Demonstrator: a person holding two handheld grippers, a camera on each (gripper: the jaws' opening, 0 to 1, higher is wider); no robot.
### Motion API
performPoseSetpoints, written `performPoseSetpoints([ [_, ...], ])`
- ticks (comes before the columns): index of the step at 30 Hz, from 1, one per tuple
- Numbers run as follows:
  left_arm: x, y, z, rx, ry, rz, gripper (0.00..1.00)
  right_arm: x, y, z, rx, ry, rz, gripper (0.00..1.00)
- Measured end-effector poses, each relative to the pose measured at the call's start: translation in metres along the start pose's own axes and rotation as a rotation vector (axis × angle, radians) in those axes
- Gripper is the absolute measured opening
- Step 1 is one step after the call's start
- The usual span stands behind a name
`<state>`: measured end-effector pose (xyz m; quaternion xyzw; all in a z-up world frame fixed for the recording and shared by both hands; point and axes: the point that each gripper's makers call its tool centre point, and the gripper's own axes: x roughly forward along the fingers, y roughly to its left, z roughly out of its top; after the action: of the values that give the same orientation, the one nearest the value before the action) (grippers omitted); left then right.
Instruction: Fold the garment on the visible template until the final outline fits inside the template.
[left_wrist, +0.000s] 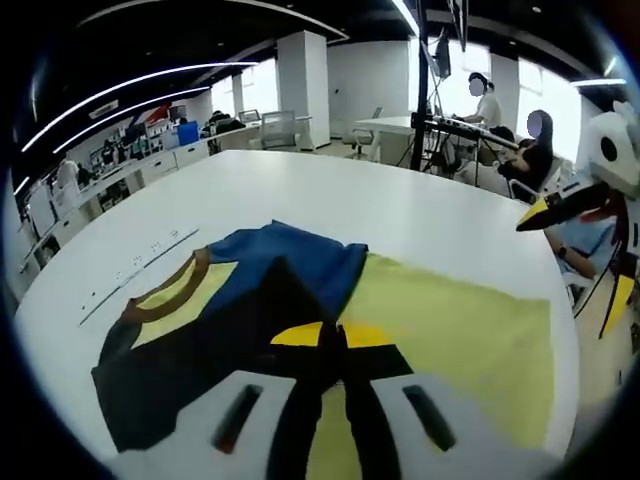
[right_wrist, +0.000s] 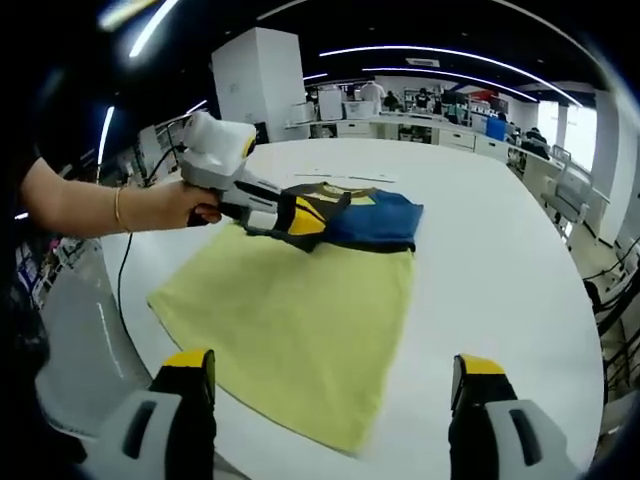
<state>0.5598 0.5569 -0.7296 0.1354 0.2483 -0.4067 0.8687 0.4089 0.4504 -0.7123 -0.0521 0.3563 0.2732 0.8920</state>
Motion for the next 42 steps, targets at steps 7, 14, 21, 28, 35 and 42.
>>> performPoseSetpoints([
  [7,-0.015,0.012,0.009,-0.035,-0.035,0.049,0.41,0.003,0.001,0.011,-0.013,-0.017,-0.002,0.98],
  [14,-0.037,0.044,0.010,-0.111,-0.057,0.141,0.66,0.011,0.003,0.030,-0.010,-0.043,-0.002,0.90],
  [21,-0.065,0.083,-0.005,-0.171,-0.052,0.254,0.79,0.024,0.007,0.054,-0.012,-0.063,0.011,0.81],
  [28,-0.093,0.114,-0.027,-0.228,-0.034,0.349,0.84,0.041,0.017,0.076,-0.046,-0.066,0.051,0.79],
  [35,-0.114,0.142,-0.048,-0.273,-0.018,0.424,0.81,0.061,0.026,0.100,-0.068,-0.048,0.087,0.72],
  [42,-0.131,0.163,-0.073,-0.322,-0.006,0.500,0.58,0.082,0.026,0.116,-0.030,-0.036,0.089,0.63],
])
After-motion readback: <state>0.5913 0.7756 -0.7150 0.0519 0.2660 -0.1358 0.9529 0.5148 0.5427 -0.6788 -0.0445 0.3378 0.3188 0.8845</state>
